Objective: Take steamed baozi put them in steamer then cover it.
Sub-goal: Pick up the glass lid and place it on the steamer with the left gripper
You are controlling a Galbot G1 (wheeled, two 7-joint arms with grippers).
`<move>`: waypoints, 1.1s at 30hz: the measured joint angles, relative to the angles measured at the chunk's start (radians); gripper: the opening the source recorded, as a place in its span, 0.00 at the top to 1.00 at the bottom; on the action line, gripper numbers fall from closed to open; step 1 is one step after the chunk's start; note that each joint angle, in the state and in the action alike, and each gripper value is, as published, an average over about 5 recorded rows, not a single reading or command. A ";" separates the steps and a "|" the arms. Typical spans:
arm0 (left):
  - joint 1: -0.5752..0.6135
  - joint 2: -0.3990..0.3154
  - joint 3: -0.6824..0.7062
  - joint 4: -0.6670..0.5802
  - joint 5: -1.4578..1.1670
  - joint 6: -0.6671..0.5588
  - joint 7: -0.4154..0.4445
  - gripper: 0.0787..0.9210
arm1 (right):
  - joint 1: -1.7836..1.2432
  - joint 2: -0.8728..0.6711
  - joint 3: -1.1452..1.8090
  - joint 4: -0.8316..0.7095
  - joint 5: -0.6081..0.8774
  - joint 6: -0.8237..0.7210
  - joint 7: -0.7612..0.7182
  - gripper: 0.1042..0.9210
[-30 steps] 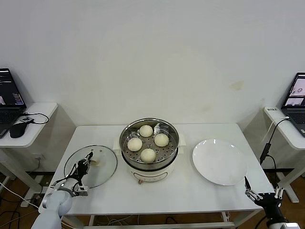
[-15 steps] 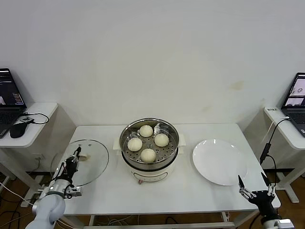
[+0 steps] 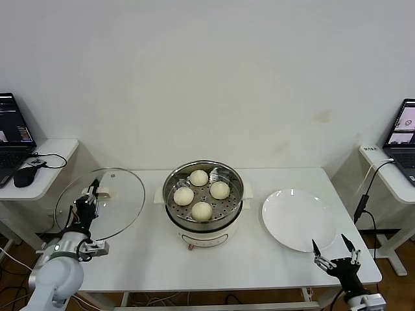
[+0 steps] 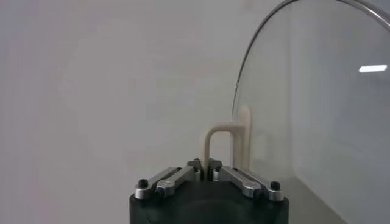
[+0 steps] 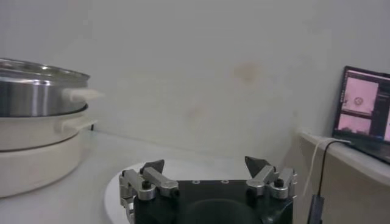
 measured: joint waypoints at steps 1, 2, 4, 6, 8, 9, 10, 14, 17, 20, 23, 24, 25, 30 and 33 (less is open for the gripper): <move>-0.001 0.009 0.009 -0.019 -0.014 0.013 0.006 0.93 | 0.001 0.001 -0.004 -0.002 -0.005 0.000 0.002 0.12; -0.003 0.019 0.019 -0.035 -0.029 0.026 0.011 0.93 | 0.003 0.003 -0.008 -0.004 -0.010 0.001 0.004 0.12; -0.009 0.039 0.045 -0.063 -0.058 0.052 0.019 0.93 | 0.008 0.007 -0.015 -0.008 -0.022 0.003 0.009 0.12; -0.019 0.058 0.076 -0.082 -0.085 0.078 0.025 0.93 | 0.014 0.012 -0.021 -0.011 -0.036 0.005 0.013 0.12; -0.033 0.073 0.113 -0.094 -0.105 0.103 0.027 0.93 | 0.019 0.018 -0.026 -0.013 -0.049 0.007 0.017 0.12; -0.042 0.079 0.134 -0.098 -0.114 0.115 0.028 0.93 | 0.021 0.022 -0.027 -0.014 -0.055 0.008 0.019 0.12; -0.052 0.084 0.155 -0.101 -0.121 0.128 0.030 0.93 | 0.023 0.026 -0.028 -0.015 -0.061 0.009 0.021 0.12; -0.104 0.089 0.242 -0.103 -0.137 0.177 0.041 0.93 | 0.028 0.042 -0.038 -0.020 -0.087 0.011 0.028 0.12; -0.151 0.081 0.302 -0.098 -0.130 0.215 0.058 0.93 | 0.027 0.056 -0.051 -0.027 -0.109 0.016 0.033 0.12; -0.201 0.060 0.356 -0.086 -0.102 0.254 0.086 0.93 | 0.029 0.072 -0.065 -0.036 -0.139 0.023 0.041 0.12; -0.245 0.030 0.404 -0.071 -0.056 0.289 0.122 0.93 | 0.035 0.087 -0.079 -0.043 -0.169 0.025 0.048 0.12; -0.257 0.019 0.418 -0.065 -0.038 0.298 0.135 0.93 | 0.038 0.092 -0.084 -0.046 -0.179 0.025 0.051 0.12; -0.268 0.007 0.431 -0.060 -0.019 0.306 0.148 0.93 | 0.041 0.097 -0.088 -0.049 -0.188 0.025 0.054 0.12; -0.316 -0.061 0.489 -0.036 0.092 0.336 0.214 0.93 | 0.054 0.120 -0.104 -0.066 -0.235 0.030 0.069 0.12; -0.340 -0.107 0.518 -0.019 0.156 0.351 0.250 0.93 | 0.056 0.130 -0.109 -0.076 -0.260 0.034 0.075 0.12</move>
